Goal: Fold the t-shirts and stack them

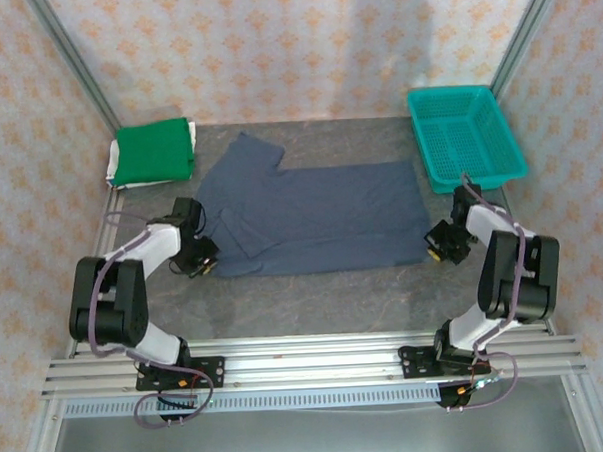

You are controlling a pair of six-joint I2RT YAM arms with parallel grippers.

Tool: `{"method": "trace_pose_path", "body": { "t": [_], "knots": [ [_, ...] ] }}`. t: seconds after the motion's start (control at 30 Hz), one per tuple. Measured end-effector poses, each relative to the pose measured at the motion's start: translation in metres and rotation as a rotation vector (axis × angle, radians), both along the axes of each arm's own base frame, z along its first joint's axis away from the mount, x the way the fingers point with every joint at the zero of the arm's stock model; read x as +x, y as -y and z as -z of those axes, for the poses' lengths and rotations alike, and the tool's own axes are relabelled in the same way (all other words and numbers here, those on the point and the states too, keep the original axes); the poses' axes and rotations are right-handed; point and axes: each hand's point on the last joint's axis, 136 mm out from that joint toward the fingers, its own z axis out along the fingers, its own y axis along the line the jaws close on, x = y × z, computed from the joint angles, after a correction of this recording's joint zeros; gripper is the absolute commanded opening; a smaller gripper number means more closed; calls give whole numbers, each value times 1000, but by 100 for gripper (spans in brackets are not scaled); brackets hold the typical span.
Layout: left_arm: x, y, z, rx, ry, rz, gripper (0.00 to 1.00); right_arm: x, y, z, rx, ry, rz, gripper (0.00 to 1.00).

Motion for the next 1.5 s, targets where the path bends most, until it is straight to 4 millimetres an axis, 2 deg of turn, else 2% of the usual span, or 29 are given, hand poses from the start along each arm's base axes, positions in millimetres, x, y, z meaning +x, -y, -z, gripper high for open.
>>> {"method": "trace_pose_path", "body": {
  "t": [0.07,0.2,0.3,0.4,0.5,0.57,0.6,0.67,0.77,0.87,1.0,1.23,1.5],
  "knots": [
    [-13,-2,0,6,-16,-8,20,-16,-4,1,6,-14,19,3],
    [-25,-4,-4,18,-30,-32,49,-34,-8,0,13,-41,48,40],
    [-26,-4,-18,24,-2,-44,65,-37,-8,-9,14,-39,53,61],
    [-14,6,-54,24,91,-25,71,-23,-8,-38,13,44,31,79],
    [9,27,-102,-2,233,16,72,4,-13,-81,39,194,-15,85],
    [18,45,-121,-39,291,40,71,19,-19,-107,50,277,-67,89],
    [21,56,-125,-65,302,52,69,25,-23,-118,54,309,-99,89],
    [22,73,-119,-104,285,74,64,37,-37,-138,67,372,-179,90],
    [16,92,-87,-127,183,90,56,45,-62,-156,97,431,-290,91],
    [7,95,-53,-124,91,69,52,46,-81,-158,125,441,-357,91],
    [0,96,-27,-120,26,36,48,46,-95,-156,158,437,-397,91],
    [8,104,-12,-131,30,17,43,49,-97,-155,165,449,-405,91],
    [13,106,-2,-136,35,-1,25,48,-97,-150,167,442,-402,91]
  ]
}}
